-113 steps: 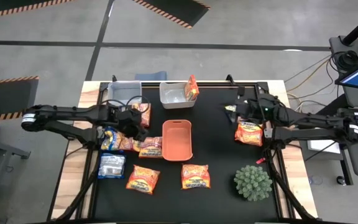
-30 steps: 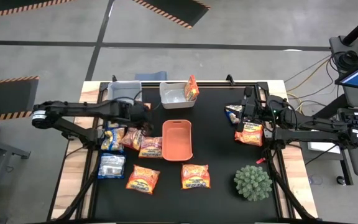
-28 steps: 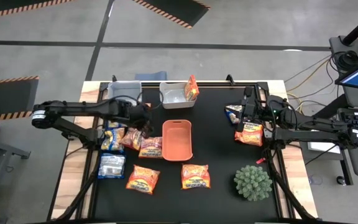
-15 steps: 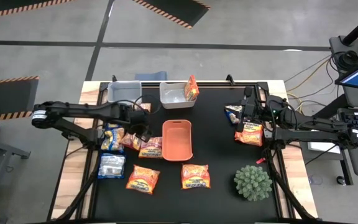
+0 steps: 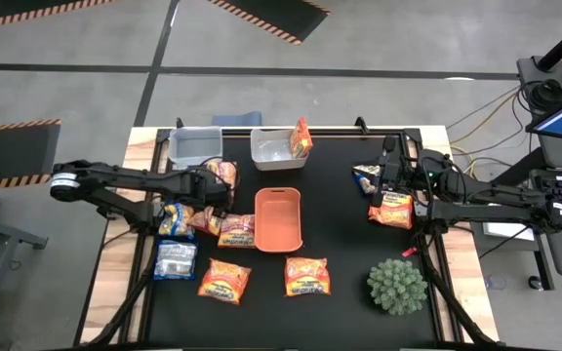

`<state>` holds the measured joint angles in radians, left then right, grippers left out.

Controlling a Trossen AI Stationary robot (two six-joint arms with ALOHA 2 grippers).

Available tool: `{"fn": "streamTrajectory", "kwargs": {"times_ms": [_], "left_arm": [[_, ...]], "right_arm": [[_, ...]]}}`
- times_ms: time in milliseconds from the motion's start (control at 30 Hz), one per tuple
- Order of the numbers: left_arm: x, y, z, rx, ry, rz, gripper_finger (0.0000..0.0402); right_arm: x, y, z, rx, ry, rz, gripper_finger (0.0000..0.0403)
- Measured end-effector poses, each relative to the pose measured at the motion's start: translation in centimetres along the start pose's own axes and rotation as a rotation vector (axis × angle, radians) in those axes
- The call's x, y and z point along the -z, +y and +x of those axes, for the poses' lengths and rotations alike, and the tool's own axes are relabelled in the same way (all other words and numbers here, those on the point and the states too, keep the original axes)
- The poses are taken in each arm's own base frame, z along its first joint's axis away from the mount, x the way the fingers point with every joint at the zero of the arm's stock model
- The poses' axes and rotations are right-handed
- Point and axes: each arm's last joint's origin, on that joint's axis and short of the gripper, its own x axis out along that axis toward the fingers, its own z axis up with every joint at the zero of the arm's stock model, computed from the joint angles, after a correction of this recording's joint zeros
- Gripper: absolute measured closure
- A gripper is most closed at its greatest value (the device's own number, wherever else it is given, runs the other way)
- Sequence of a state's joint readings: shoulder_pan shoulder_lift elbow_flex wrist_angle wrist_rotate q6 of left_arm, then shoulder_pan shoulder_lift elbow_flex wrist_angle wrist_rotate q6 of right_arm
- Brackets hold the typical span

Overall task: Sort Maruchan noodles
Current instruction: Put the red bag into the transparent bin

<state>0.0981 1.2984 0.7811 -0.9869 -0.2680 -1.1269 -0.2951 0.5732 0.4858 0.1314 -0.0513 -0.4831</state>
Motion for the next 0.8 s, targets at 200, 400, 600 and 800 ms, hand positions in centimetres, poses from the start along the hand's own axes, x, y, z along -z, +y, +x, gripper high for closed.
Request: {"fn": "streamTrajectory", "kwargs": {"times_ms": [200,400,600,800], "left_arm": [[0.2,0.4,2.2,0.031,-0.024,-0.025,0.0086],[0.5,0.7,3.9,0.072,-0.064,-0.052,0.0107],[0.7,0.7,4.3,0.075,-0.062,-0.052,0.0159],[0.3,0.4,3.5,0.075,-0.052,-0.006,0.0238]], "right_arm": [[0.0,0.0,0.0,0.000,0.000,0.000,0.0355],[0.0,0.0,0.0,0.000,0.000,-0.004,0.0355],[0.0,0.0,0.0,0.000,0.000,-0.005,0.0355],[0.0,0.0,0.0,0.000,0.000,-0.007,0.0355]]}}
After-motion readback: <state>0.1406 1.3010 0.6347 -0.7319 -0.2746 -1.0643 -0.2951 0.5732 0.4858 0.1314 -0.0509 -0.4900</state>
